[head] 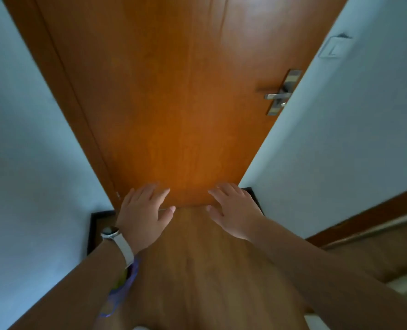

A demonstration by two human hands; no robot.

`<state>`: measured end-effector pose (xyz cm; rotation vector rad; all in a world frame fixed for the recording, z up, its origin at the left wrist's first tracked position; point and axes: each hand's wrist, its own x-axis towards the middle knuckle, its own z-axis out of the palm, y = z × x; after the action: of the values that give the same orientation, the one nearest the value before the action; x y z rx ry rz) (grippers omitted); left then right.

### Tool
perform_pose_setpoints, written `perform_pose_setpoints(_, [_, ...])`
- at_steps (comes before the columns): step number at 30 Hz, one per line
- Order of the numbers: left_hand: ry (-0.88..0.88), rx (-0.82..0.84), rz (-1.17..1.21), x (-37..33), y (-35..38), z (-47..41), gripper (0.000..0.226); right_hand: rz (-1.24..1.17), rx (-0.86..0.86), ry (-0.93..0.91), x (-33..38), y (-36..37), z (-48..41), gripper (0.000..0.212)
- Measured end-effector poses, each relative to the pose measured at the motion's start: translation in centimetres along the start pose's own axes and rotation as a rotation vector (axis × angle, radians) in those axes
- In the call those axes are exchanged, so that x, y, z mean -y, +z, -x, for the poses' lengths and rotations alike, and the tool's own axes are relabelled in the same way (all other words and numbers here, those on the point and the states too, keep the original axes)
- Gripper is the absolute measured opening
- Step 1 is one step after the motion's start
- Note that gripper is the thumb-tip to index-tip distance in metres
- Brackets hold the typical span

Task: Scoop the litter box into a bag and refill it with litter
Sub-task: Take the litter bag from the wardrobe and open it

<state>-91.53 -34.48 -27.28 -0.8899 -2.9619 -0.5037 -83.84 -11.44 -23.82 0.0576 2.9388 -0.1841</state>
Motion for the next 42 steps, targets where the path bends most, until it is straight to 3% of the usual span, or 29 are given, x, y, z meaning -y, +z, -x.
perform_pose_setpoints(12, [0.385,0.086,-0.078,-29.2,5.6,-3.3,0.063,-0.13,-0.172,0.338,-22.0,-1.7,18.9,0.051])
perform_pose_setpoints(21, [0.82,0.097,-0.088,-54.2,10.2,-4.6,0.051,-0.208,-0.328,0.637,-37.1,-1.3,36.1,0.047])
perform_pose_setpoints(31, [1.078,0.124,-0.038,-70.4,15.0,-6.5,0.048,-0.233,-0.399,0.91,-48.6,-0.5,46.6,0.047])
perform_pose_setpoints(42, [1.119,0.159,-0.039,-82.3,23.9,-17.2,0.052,-0.288,-0.376,1.071,-63.8,0.7,45.2,0.045])
